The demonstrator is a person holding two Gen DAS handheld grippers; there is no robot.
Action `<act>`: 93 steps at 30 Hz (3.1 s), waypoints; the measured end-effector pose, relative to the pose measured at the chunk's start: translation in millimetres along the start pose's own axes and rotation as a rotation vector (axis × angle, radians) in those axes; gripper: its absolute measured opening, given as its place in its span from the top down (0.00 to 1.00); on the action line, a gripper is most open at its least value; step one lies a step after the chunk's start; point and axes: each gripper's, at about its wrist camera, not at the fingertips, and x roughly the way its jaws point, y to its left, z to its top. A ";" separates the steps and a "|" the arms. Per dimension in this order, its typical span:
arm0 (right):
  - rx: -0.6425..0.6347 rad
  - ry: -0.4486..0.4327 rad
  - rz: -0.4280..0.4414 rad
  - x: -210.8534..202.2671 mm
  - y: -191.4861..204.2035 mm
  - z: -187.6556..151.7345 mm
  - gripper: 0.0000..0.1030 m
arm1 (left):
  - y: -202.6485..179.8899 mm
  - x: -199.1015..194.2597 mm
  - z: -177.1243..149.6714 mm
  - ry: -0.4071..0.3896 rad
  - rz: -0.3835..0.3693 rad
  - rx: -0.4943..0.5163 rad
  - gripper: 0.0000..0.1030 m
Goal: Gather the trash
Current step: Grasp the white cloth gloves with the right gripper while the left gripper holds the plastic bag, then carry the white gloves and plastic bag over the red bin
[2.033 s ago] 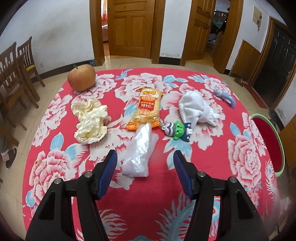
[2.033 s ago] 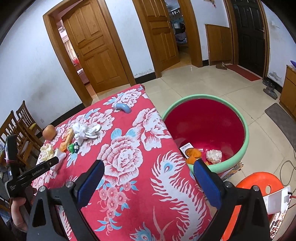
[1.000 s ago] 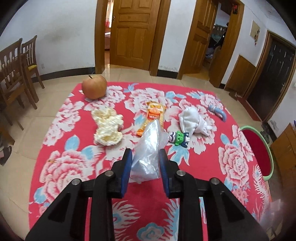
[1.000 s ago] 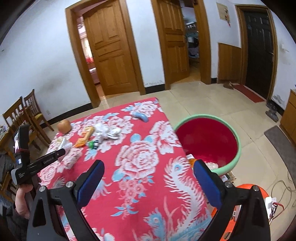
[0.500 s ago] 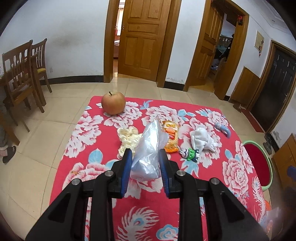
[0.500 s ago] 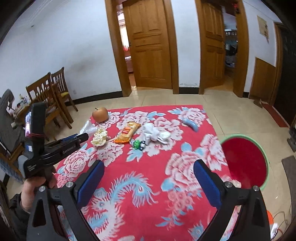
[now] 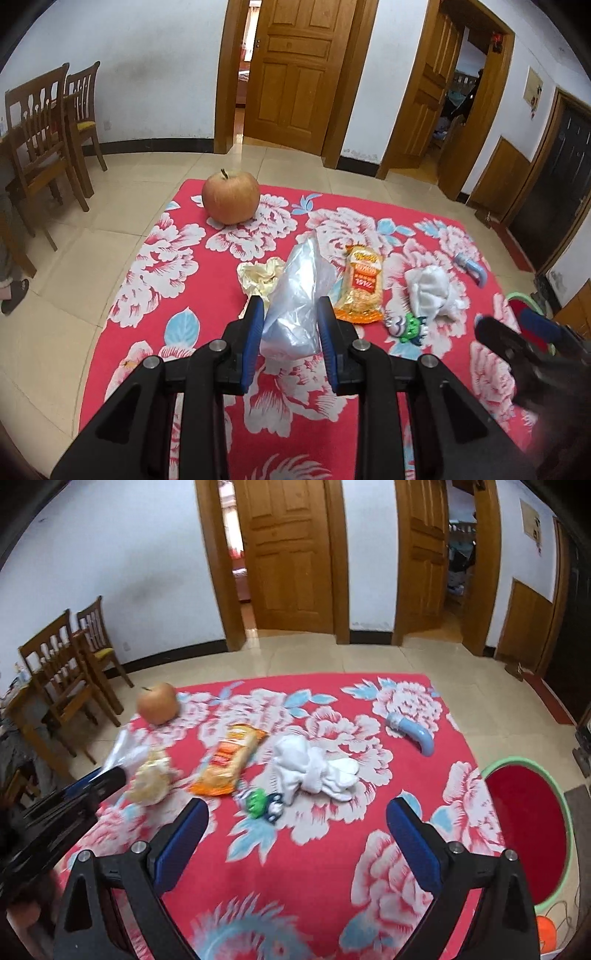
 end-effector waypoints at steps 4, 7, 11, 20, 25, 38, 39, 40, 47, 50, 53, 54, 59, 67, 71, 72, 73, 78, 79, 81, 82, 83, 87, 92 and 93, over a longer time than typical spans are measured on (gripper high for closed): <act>0.044 0.035 0.014 34.6 -9.1 3.4 0.04 | 1.1 12.6 -3.2 0.017 0.004 0.001 0.72; 0.047 0.042 0.016 51.4 -11.3 4.7 0.11 | 1.5 18.1 -4.0 0.029 0.000 0.002 0.72; 0.055 0.053 0.036 69.6 -12.7 8.1 0.22 | -0.4 20.8 -5.3 0.040 -0.019 0.010 0.72; 0.058 0.072 0.031 88.1 -11.7 6.2 0.54 | -0.1 24.3 -5.6 0.054 -0.040 0.005 0.72; 0.063 0.075 0.029 88.3 -16.7 6.3 0.67 | -3.5 28.0 -6.7 0.061 -0.035 0.020 0.72; 0.097 0.003 0.071 40.6 -26.1 -0.5 0.81 | -21.0 19.1 -12.6 0.066 -0.082 0.072 0.72; 0.103 -0.011 0.068 32.0 -27.3 -2.1 0.81 | -22.6 17.4 -12.8 0.064 -0.086 0.076 0.72; 0.109 -0.019 0.069 25.0 -28.8 -3.6 0.81 | -24.8 15.0 -13.1 0.062 -0.091 0.083 0.72; 0.133 -0.069 0.057 -15.5 -41.2 -12.9 0.81 | -38.7 -3.8 -12.5 0.032 -0.112 0.111 0.72; 0.146 -0.082 0.055 -27.0 -49.0 -16.9 0.81 | -44.3 -11.4 -12.0 0.020 -0.114 0.115 0.72; 0.156 -0.092 0.054 -37.4 -57.0 -22.0 0.81 | -50.9 -18.0 -12.4 0.012 -0.115 0.116 0.72; 0.159 -0.095 0.054 -40.2 -59.8 -23.5 0.81 | -52.6 -19.0 -12.4 0.011 -0.116 0.117 0.72; 0.171 -0.113 0.057 -53.4 -72.0 -30.9 0.81 | -66.8 -27.2 -16.2 0.009 -0.115 0.126 0.72; 0.202 -0.142 0.059 -76.1 -98.9 -42.2 0.81 | -97.3 -36.2 -20.2 0.003 -0.127 0.157 0.72; 0.217 -0.156 0.049 -87.2 -114.2 -45.6 0.81 | -117.6 -40.3 -22.3 -0.002 -0.141 0.177 0.72; 0.221 -0.161 0.045 -90.3 -118.7 -46.6 0.81 | -122.6 -41.1 -22.5 -0.003 -0.145 0.181 0.72; 0.225 -0.165 0.041 -93.9 -123.8 -47.7 0.81 | -126.9 -41.6 -22.9 -0.003 -0.149 0.185 0.72; 0.259 -0.179 0.016 -104.9 -148.5 -53.1 0.81 | -155.9 -42.1 -24.7 -0.002 -0.180 0.222 0.72; 0.266 -0.180 0.011 -106.2 -152.2 -54.2 0.81 | -161.8 -41.7 -25.2 -0.001 -0.186 0.230 0.72; 0.279 -0.180 0.003 -108.8 -160.6 -57.2 0.81 | -171.4 -40.4 -25.7 0.001 -0.196 0.241 0.72; 0.288 -0.180 -0.003 -110.2 -166.4 -59.6 0.81 | -178.1 -39.4 -26.0 0.002 -0.205 0.249 0.72; 0.295 -0.178 -0.007 -110.6 -170.1 -61.2 0.81 | -183.5 -39.0 -26.6 0.003 -0.209 0.256 0.72; 0.330 -0.174 -0.027 -112.4 -188.4 -68.9 0.81 | -206.9 -34.2 -28.5 0.009 -0.226 0.291 0.72; 0.378 -0.170 -0.050 -111.4 -215.3 -76.7 0.81 | -233.8 -27.7 -31.7 0.017 -0.247 0.331 0.72; 0.390 -0.168 -0.056 -110.7 -220.6 -78.2 0.81 | -240.2 -25.7 -32.3 0.020 -0.252 0.340 0.72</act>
